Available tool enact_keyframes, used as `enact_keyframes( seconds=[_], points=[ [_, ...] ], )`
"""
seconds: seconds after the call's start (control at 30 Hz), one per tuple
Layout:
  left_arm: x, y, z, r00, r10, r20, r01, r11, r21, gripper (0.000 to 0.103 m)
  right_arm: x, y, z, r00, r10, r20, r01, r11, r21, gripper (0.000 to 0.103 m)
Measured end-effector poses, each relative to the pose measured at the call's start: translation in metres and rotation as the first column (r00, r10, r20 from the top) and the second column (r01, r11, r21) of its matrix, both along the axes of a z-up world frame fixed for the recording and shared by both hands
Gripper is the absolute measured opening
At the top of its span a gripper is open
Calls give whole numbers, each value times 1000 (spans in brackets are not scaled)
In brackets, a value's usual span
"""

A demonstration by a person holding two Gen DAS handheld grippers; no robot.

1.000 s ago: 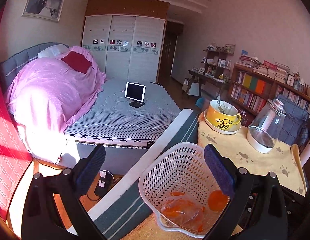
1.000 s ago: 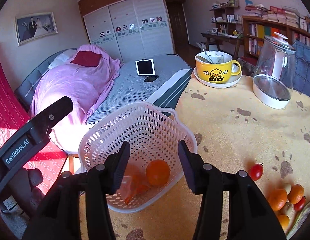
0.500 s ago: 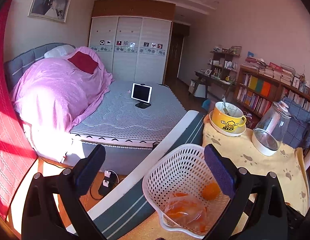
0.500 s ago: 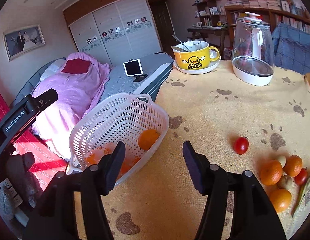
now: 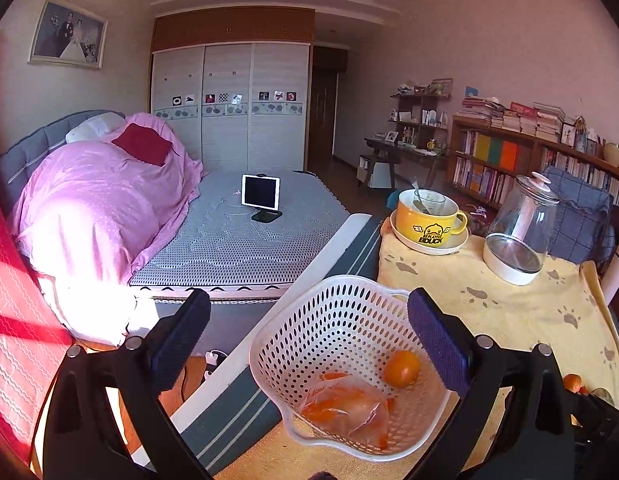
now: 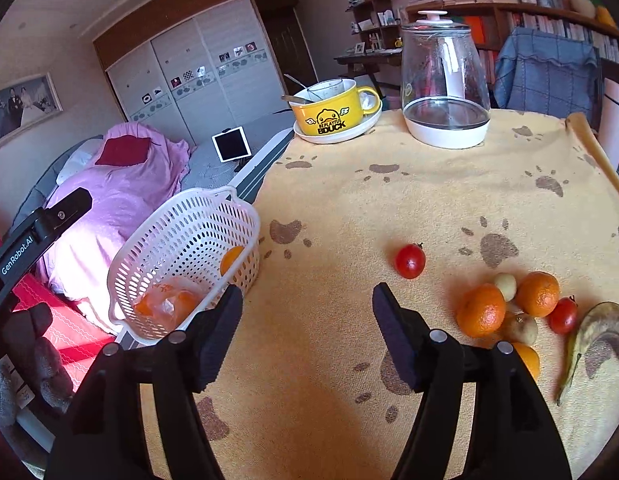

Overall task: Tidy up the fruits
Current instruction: 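Move the right tool back to the fruit and grasp another orange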

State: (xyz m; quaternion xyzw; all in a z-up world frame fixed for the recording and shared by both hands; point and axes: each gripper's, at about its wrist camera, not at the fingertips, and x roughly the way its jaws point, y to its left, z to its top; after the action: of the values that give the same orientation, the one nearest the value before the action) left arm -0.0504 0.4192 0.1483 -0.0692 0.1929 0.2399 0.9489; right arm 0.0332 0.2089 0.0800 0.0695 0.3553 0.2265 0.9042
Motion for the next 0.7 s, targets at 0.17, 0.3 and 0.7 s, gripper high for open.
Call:
enact_keyframes(
  seconds=[0.17, 0.3, 0.7],
  points=[
    [2, -10, -1, 1000, -26, -11, 26, 1000, 16, 100, 2, -26, -4, 999, -49, -4, 49, 999, -7, 68],
    [4, -19, -3, 998, -55, -19, 55, 998, 20, 100, 6, -51, -8, 995, -99, -20, 99, 995, -9, 68],
    [13, -51, -13, 987, -153, -57, 155, 988, 24, 100, 31, -135, -10, 971, -227, -76, 227, 974, -13, 68]
  ],
)
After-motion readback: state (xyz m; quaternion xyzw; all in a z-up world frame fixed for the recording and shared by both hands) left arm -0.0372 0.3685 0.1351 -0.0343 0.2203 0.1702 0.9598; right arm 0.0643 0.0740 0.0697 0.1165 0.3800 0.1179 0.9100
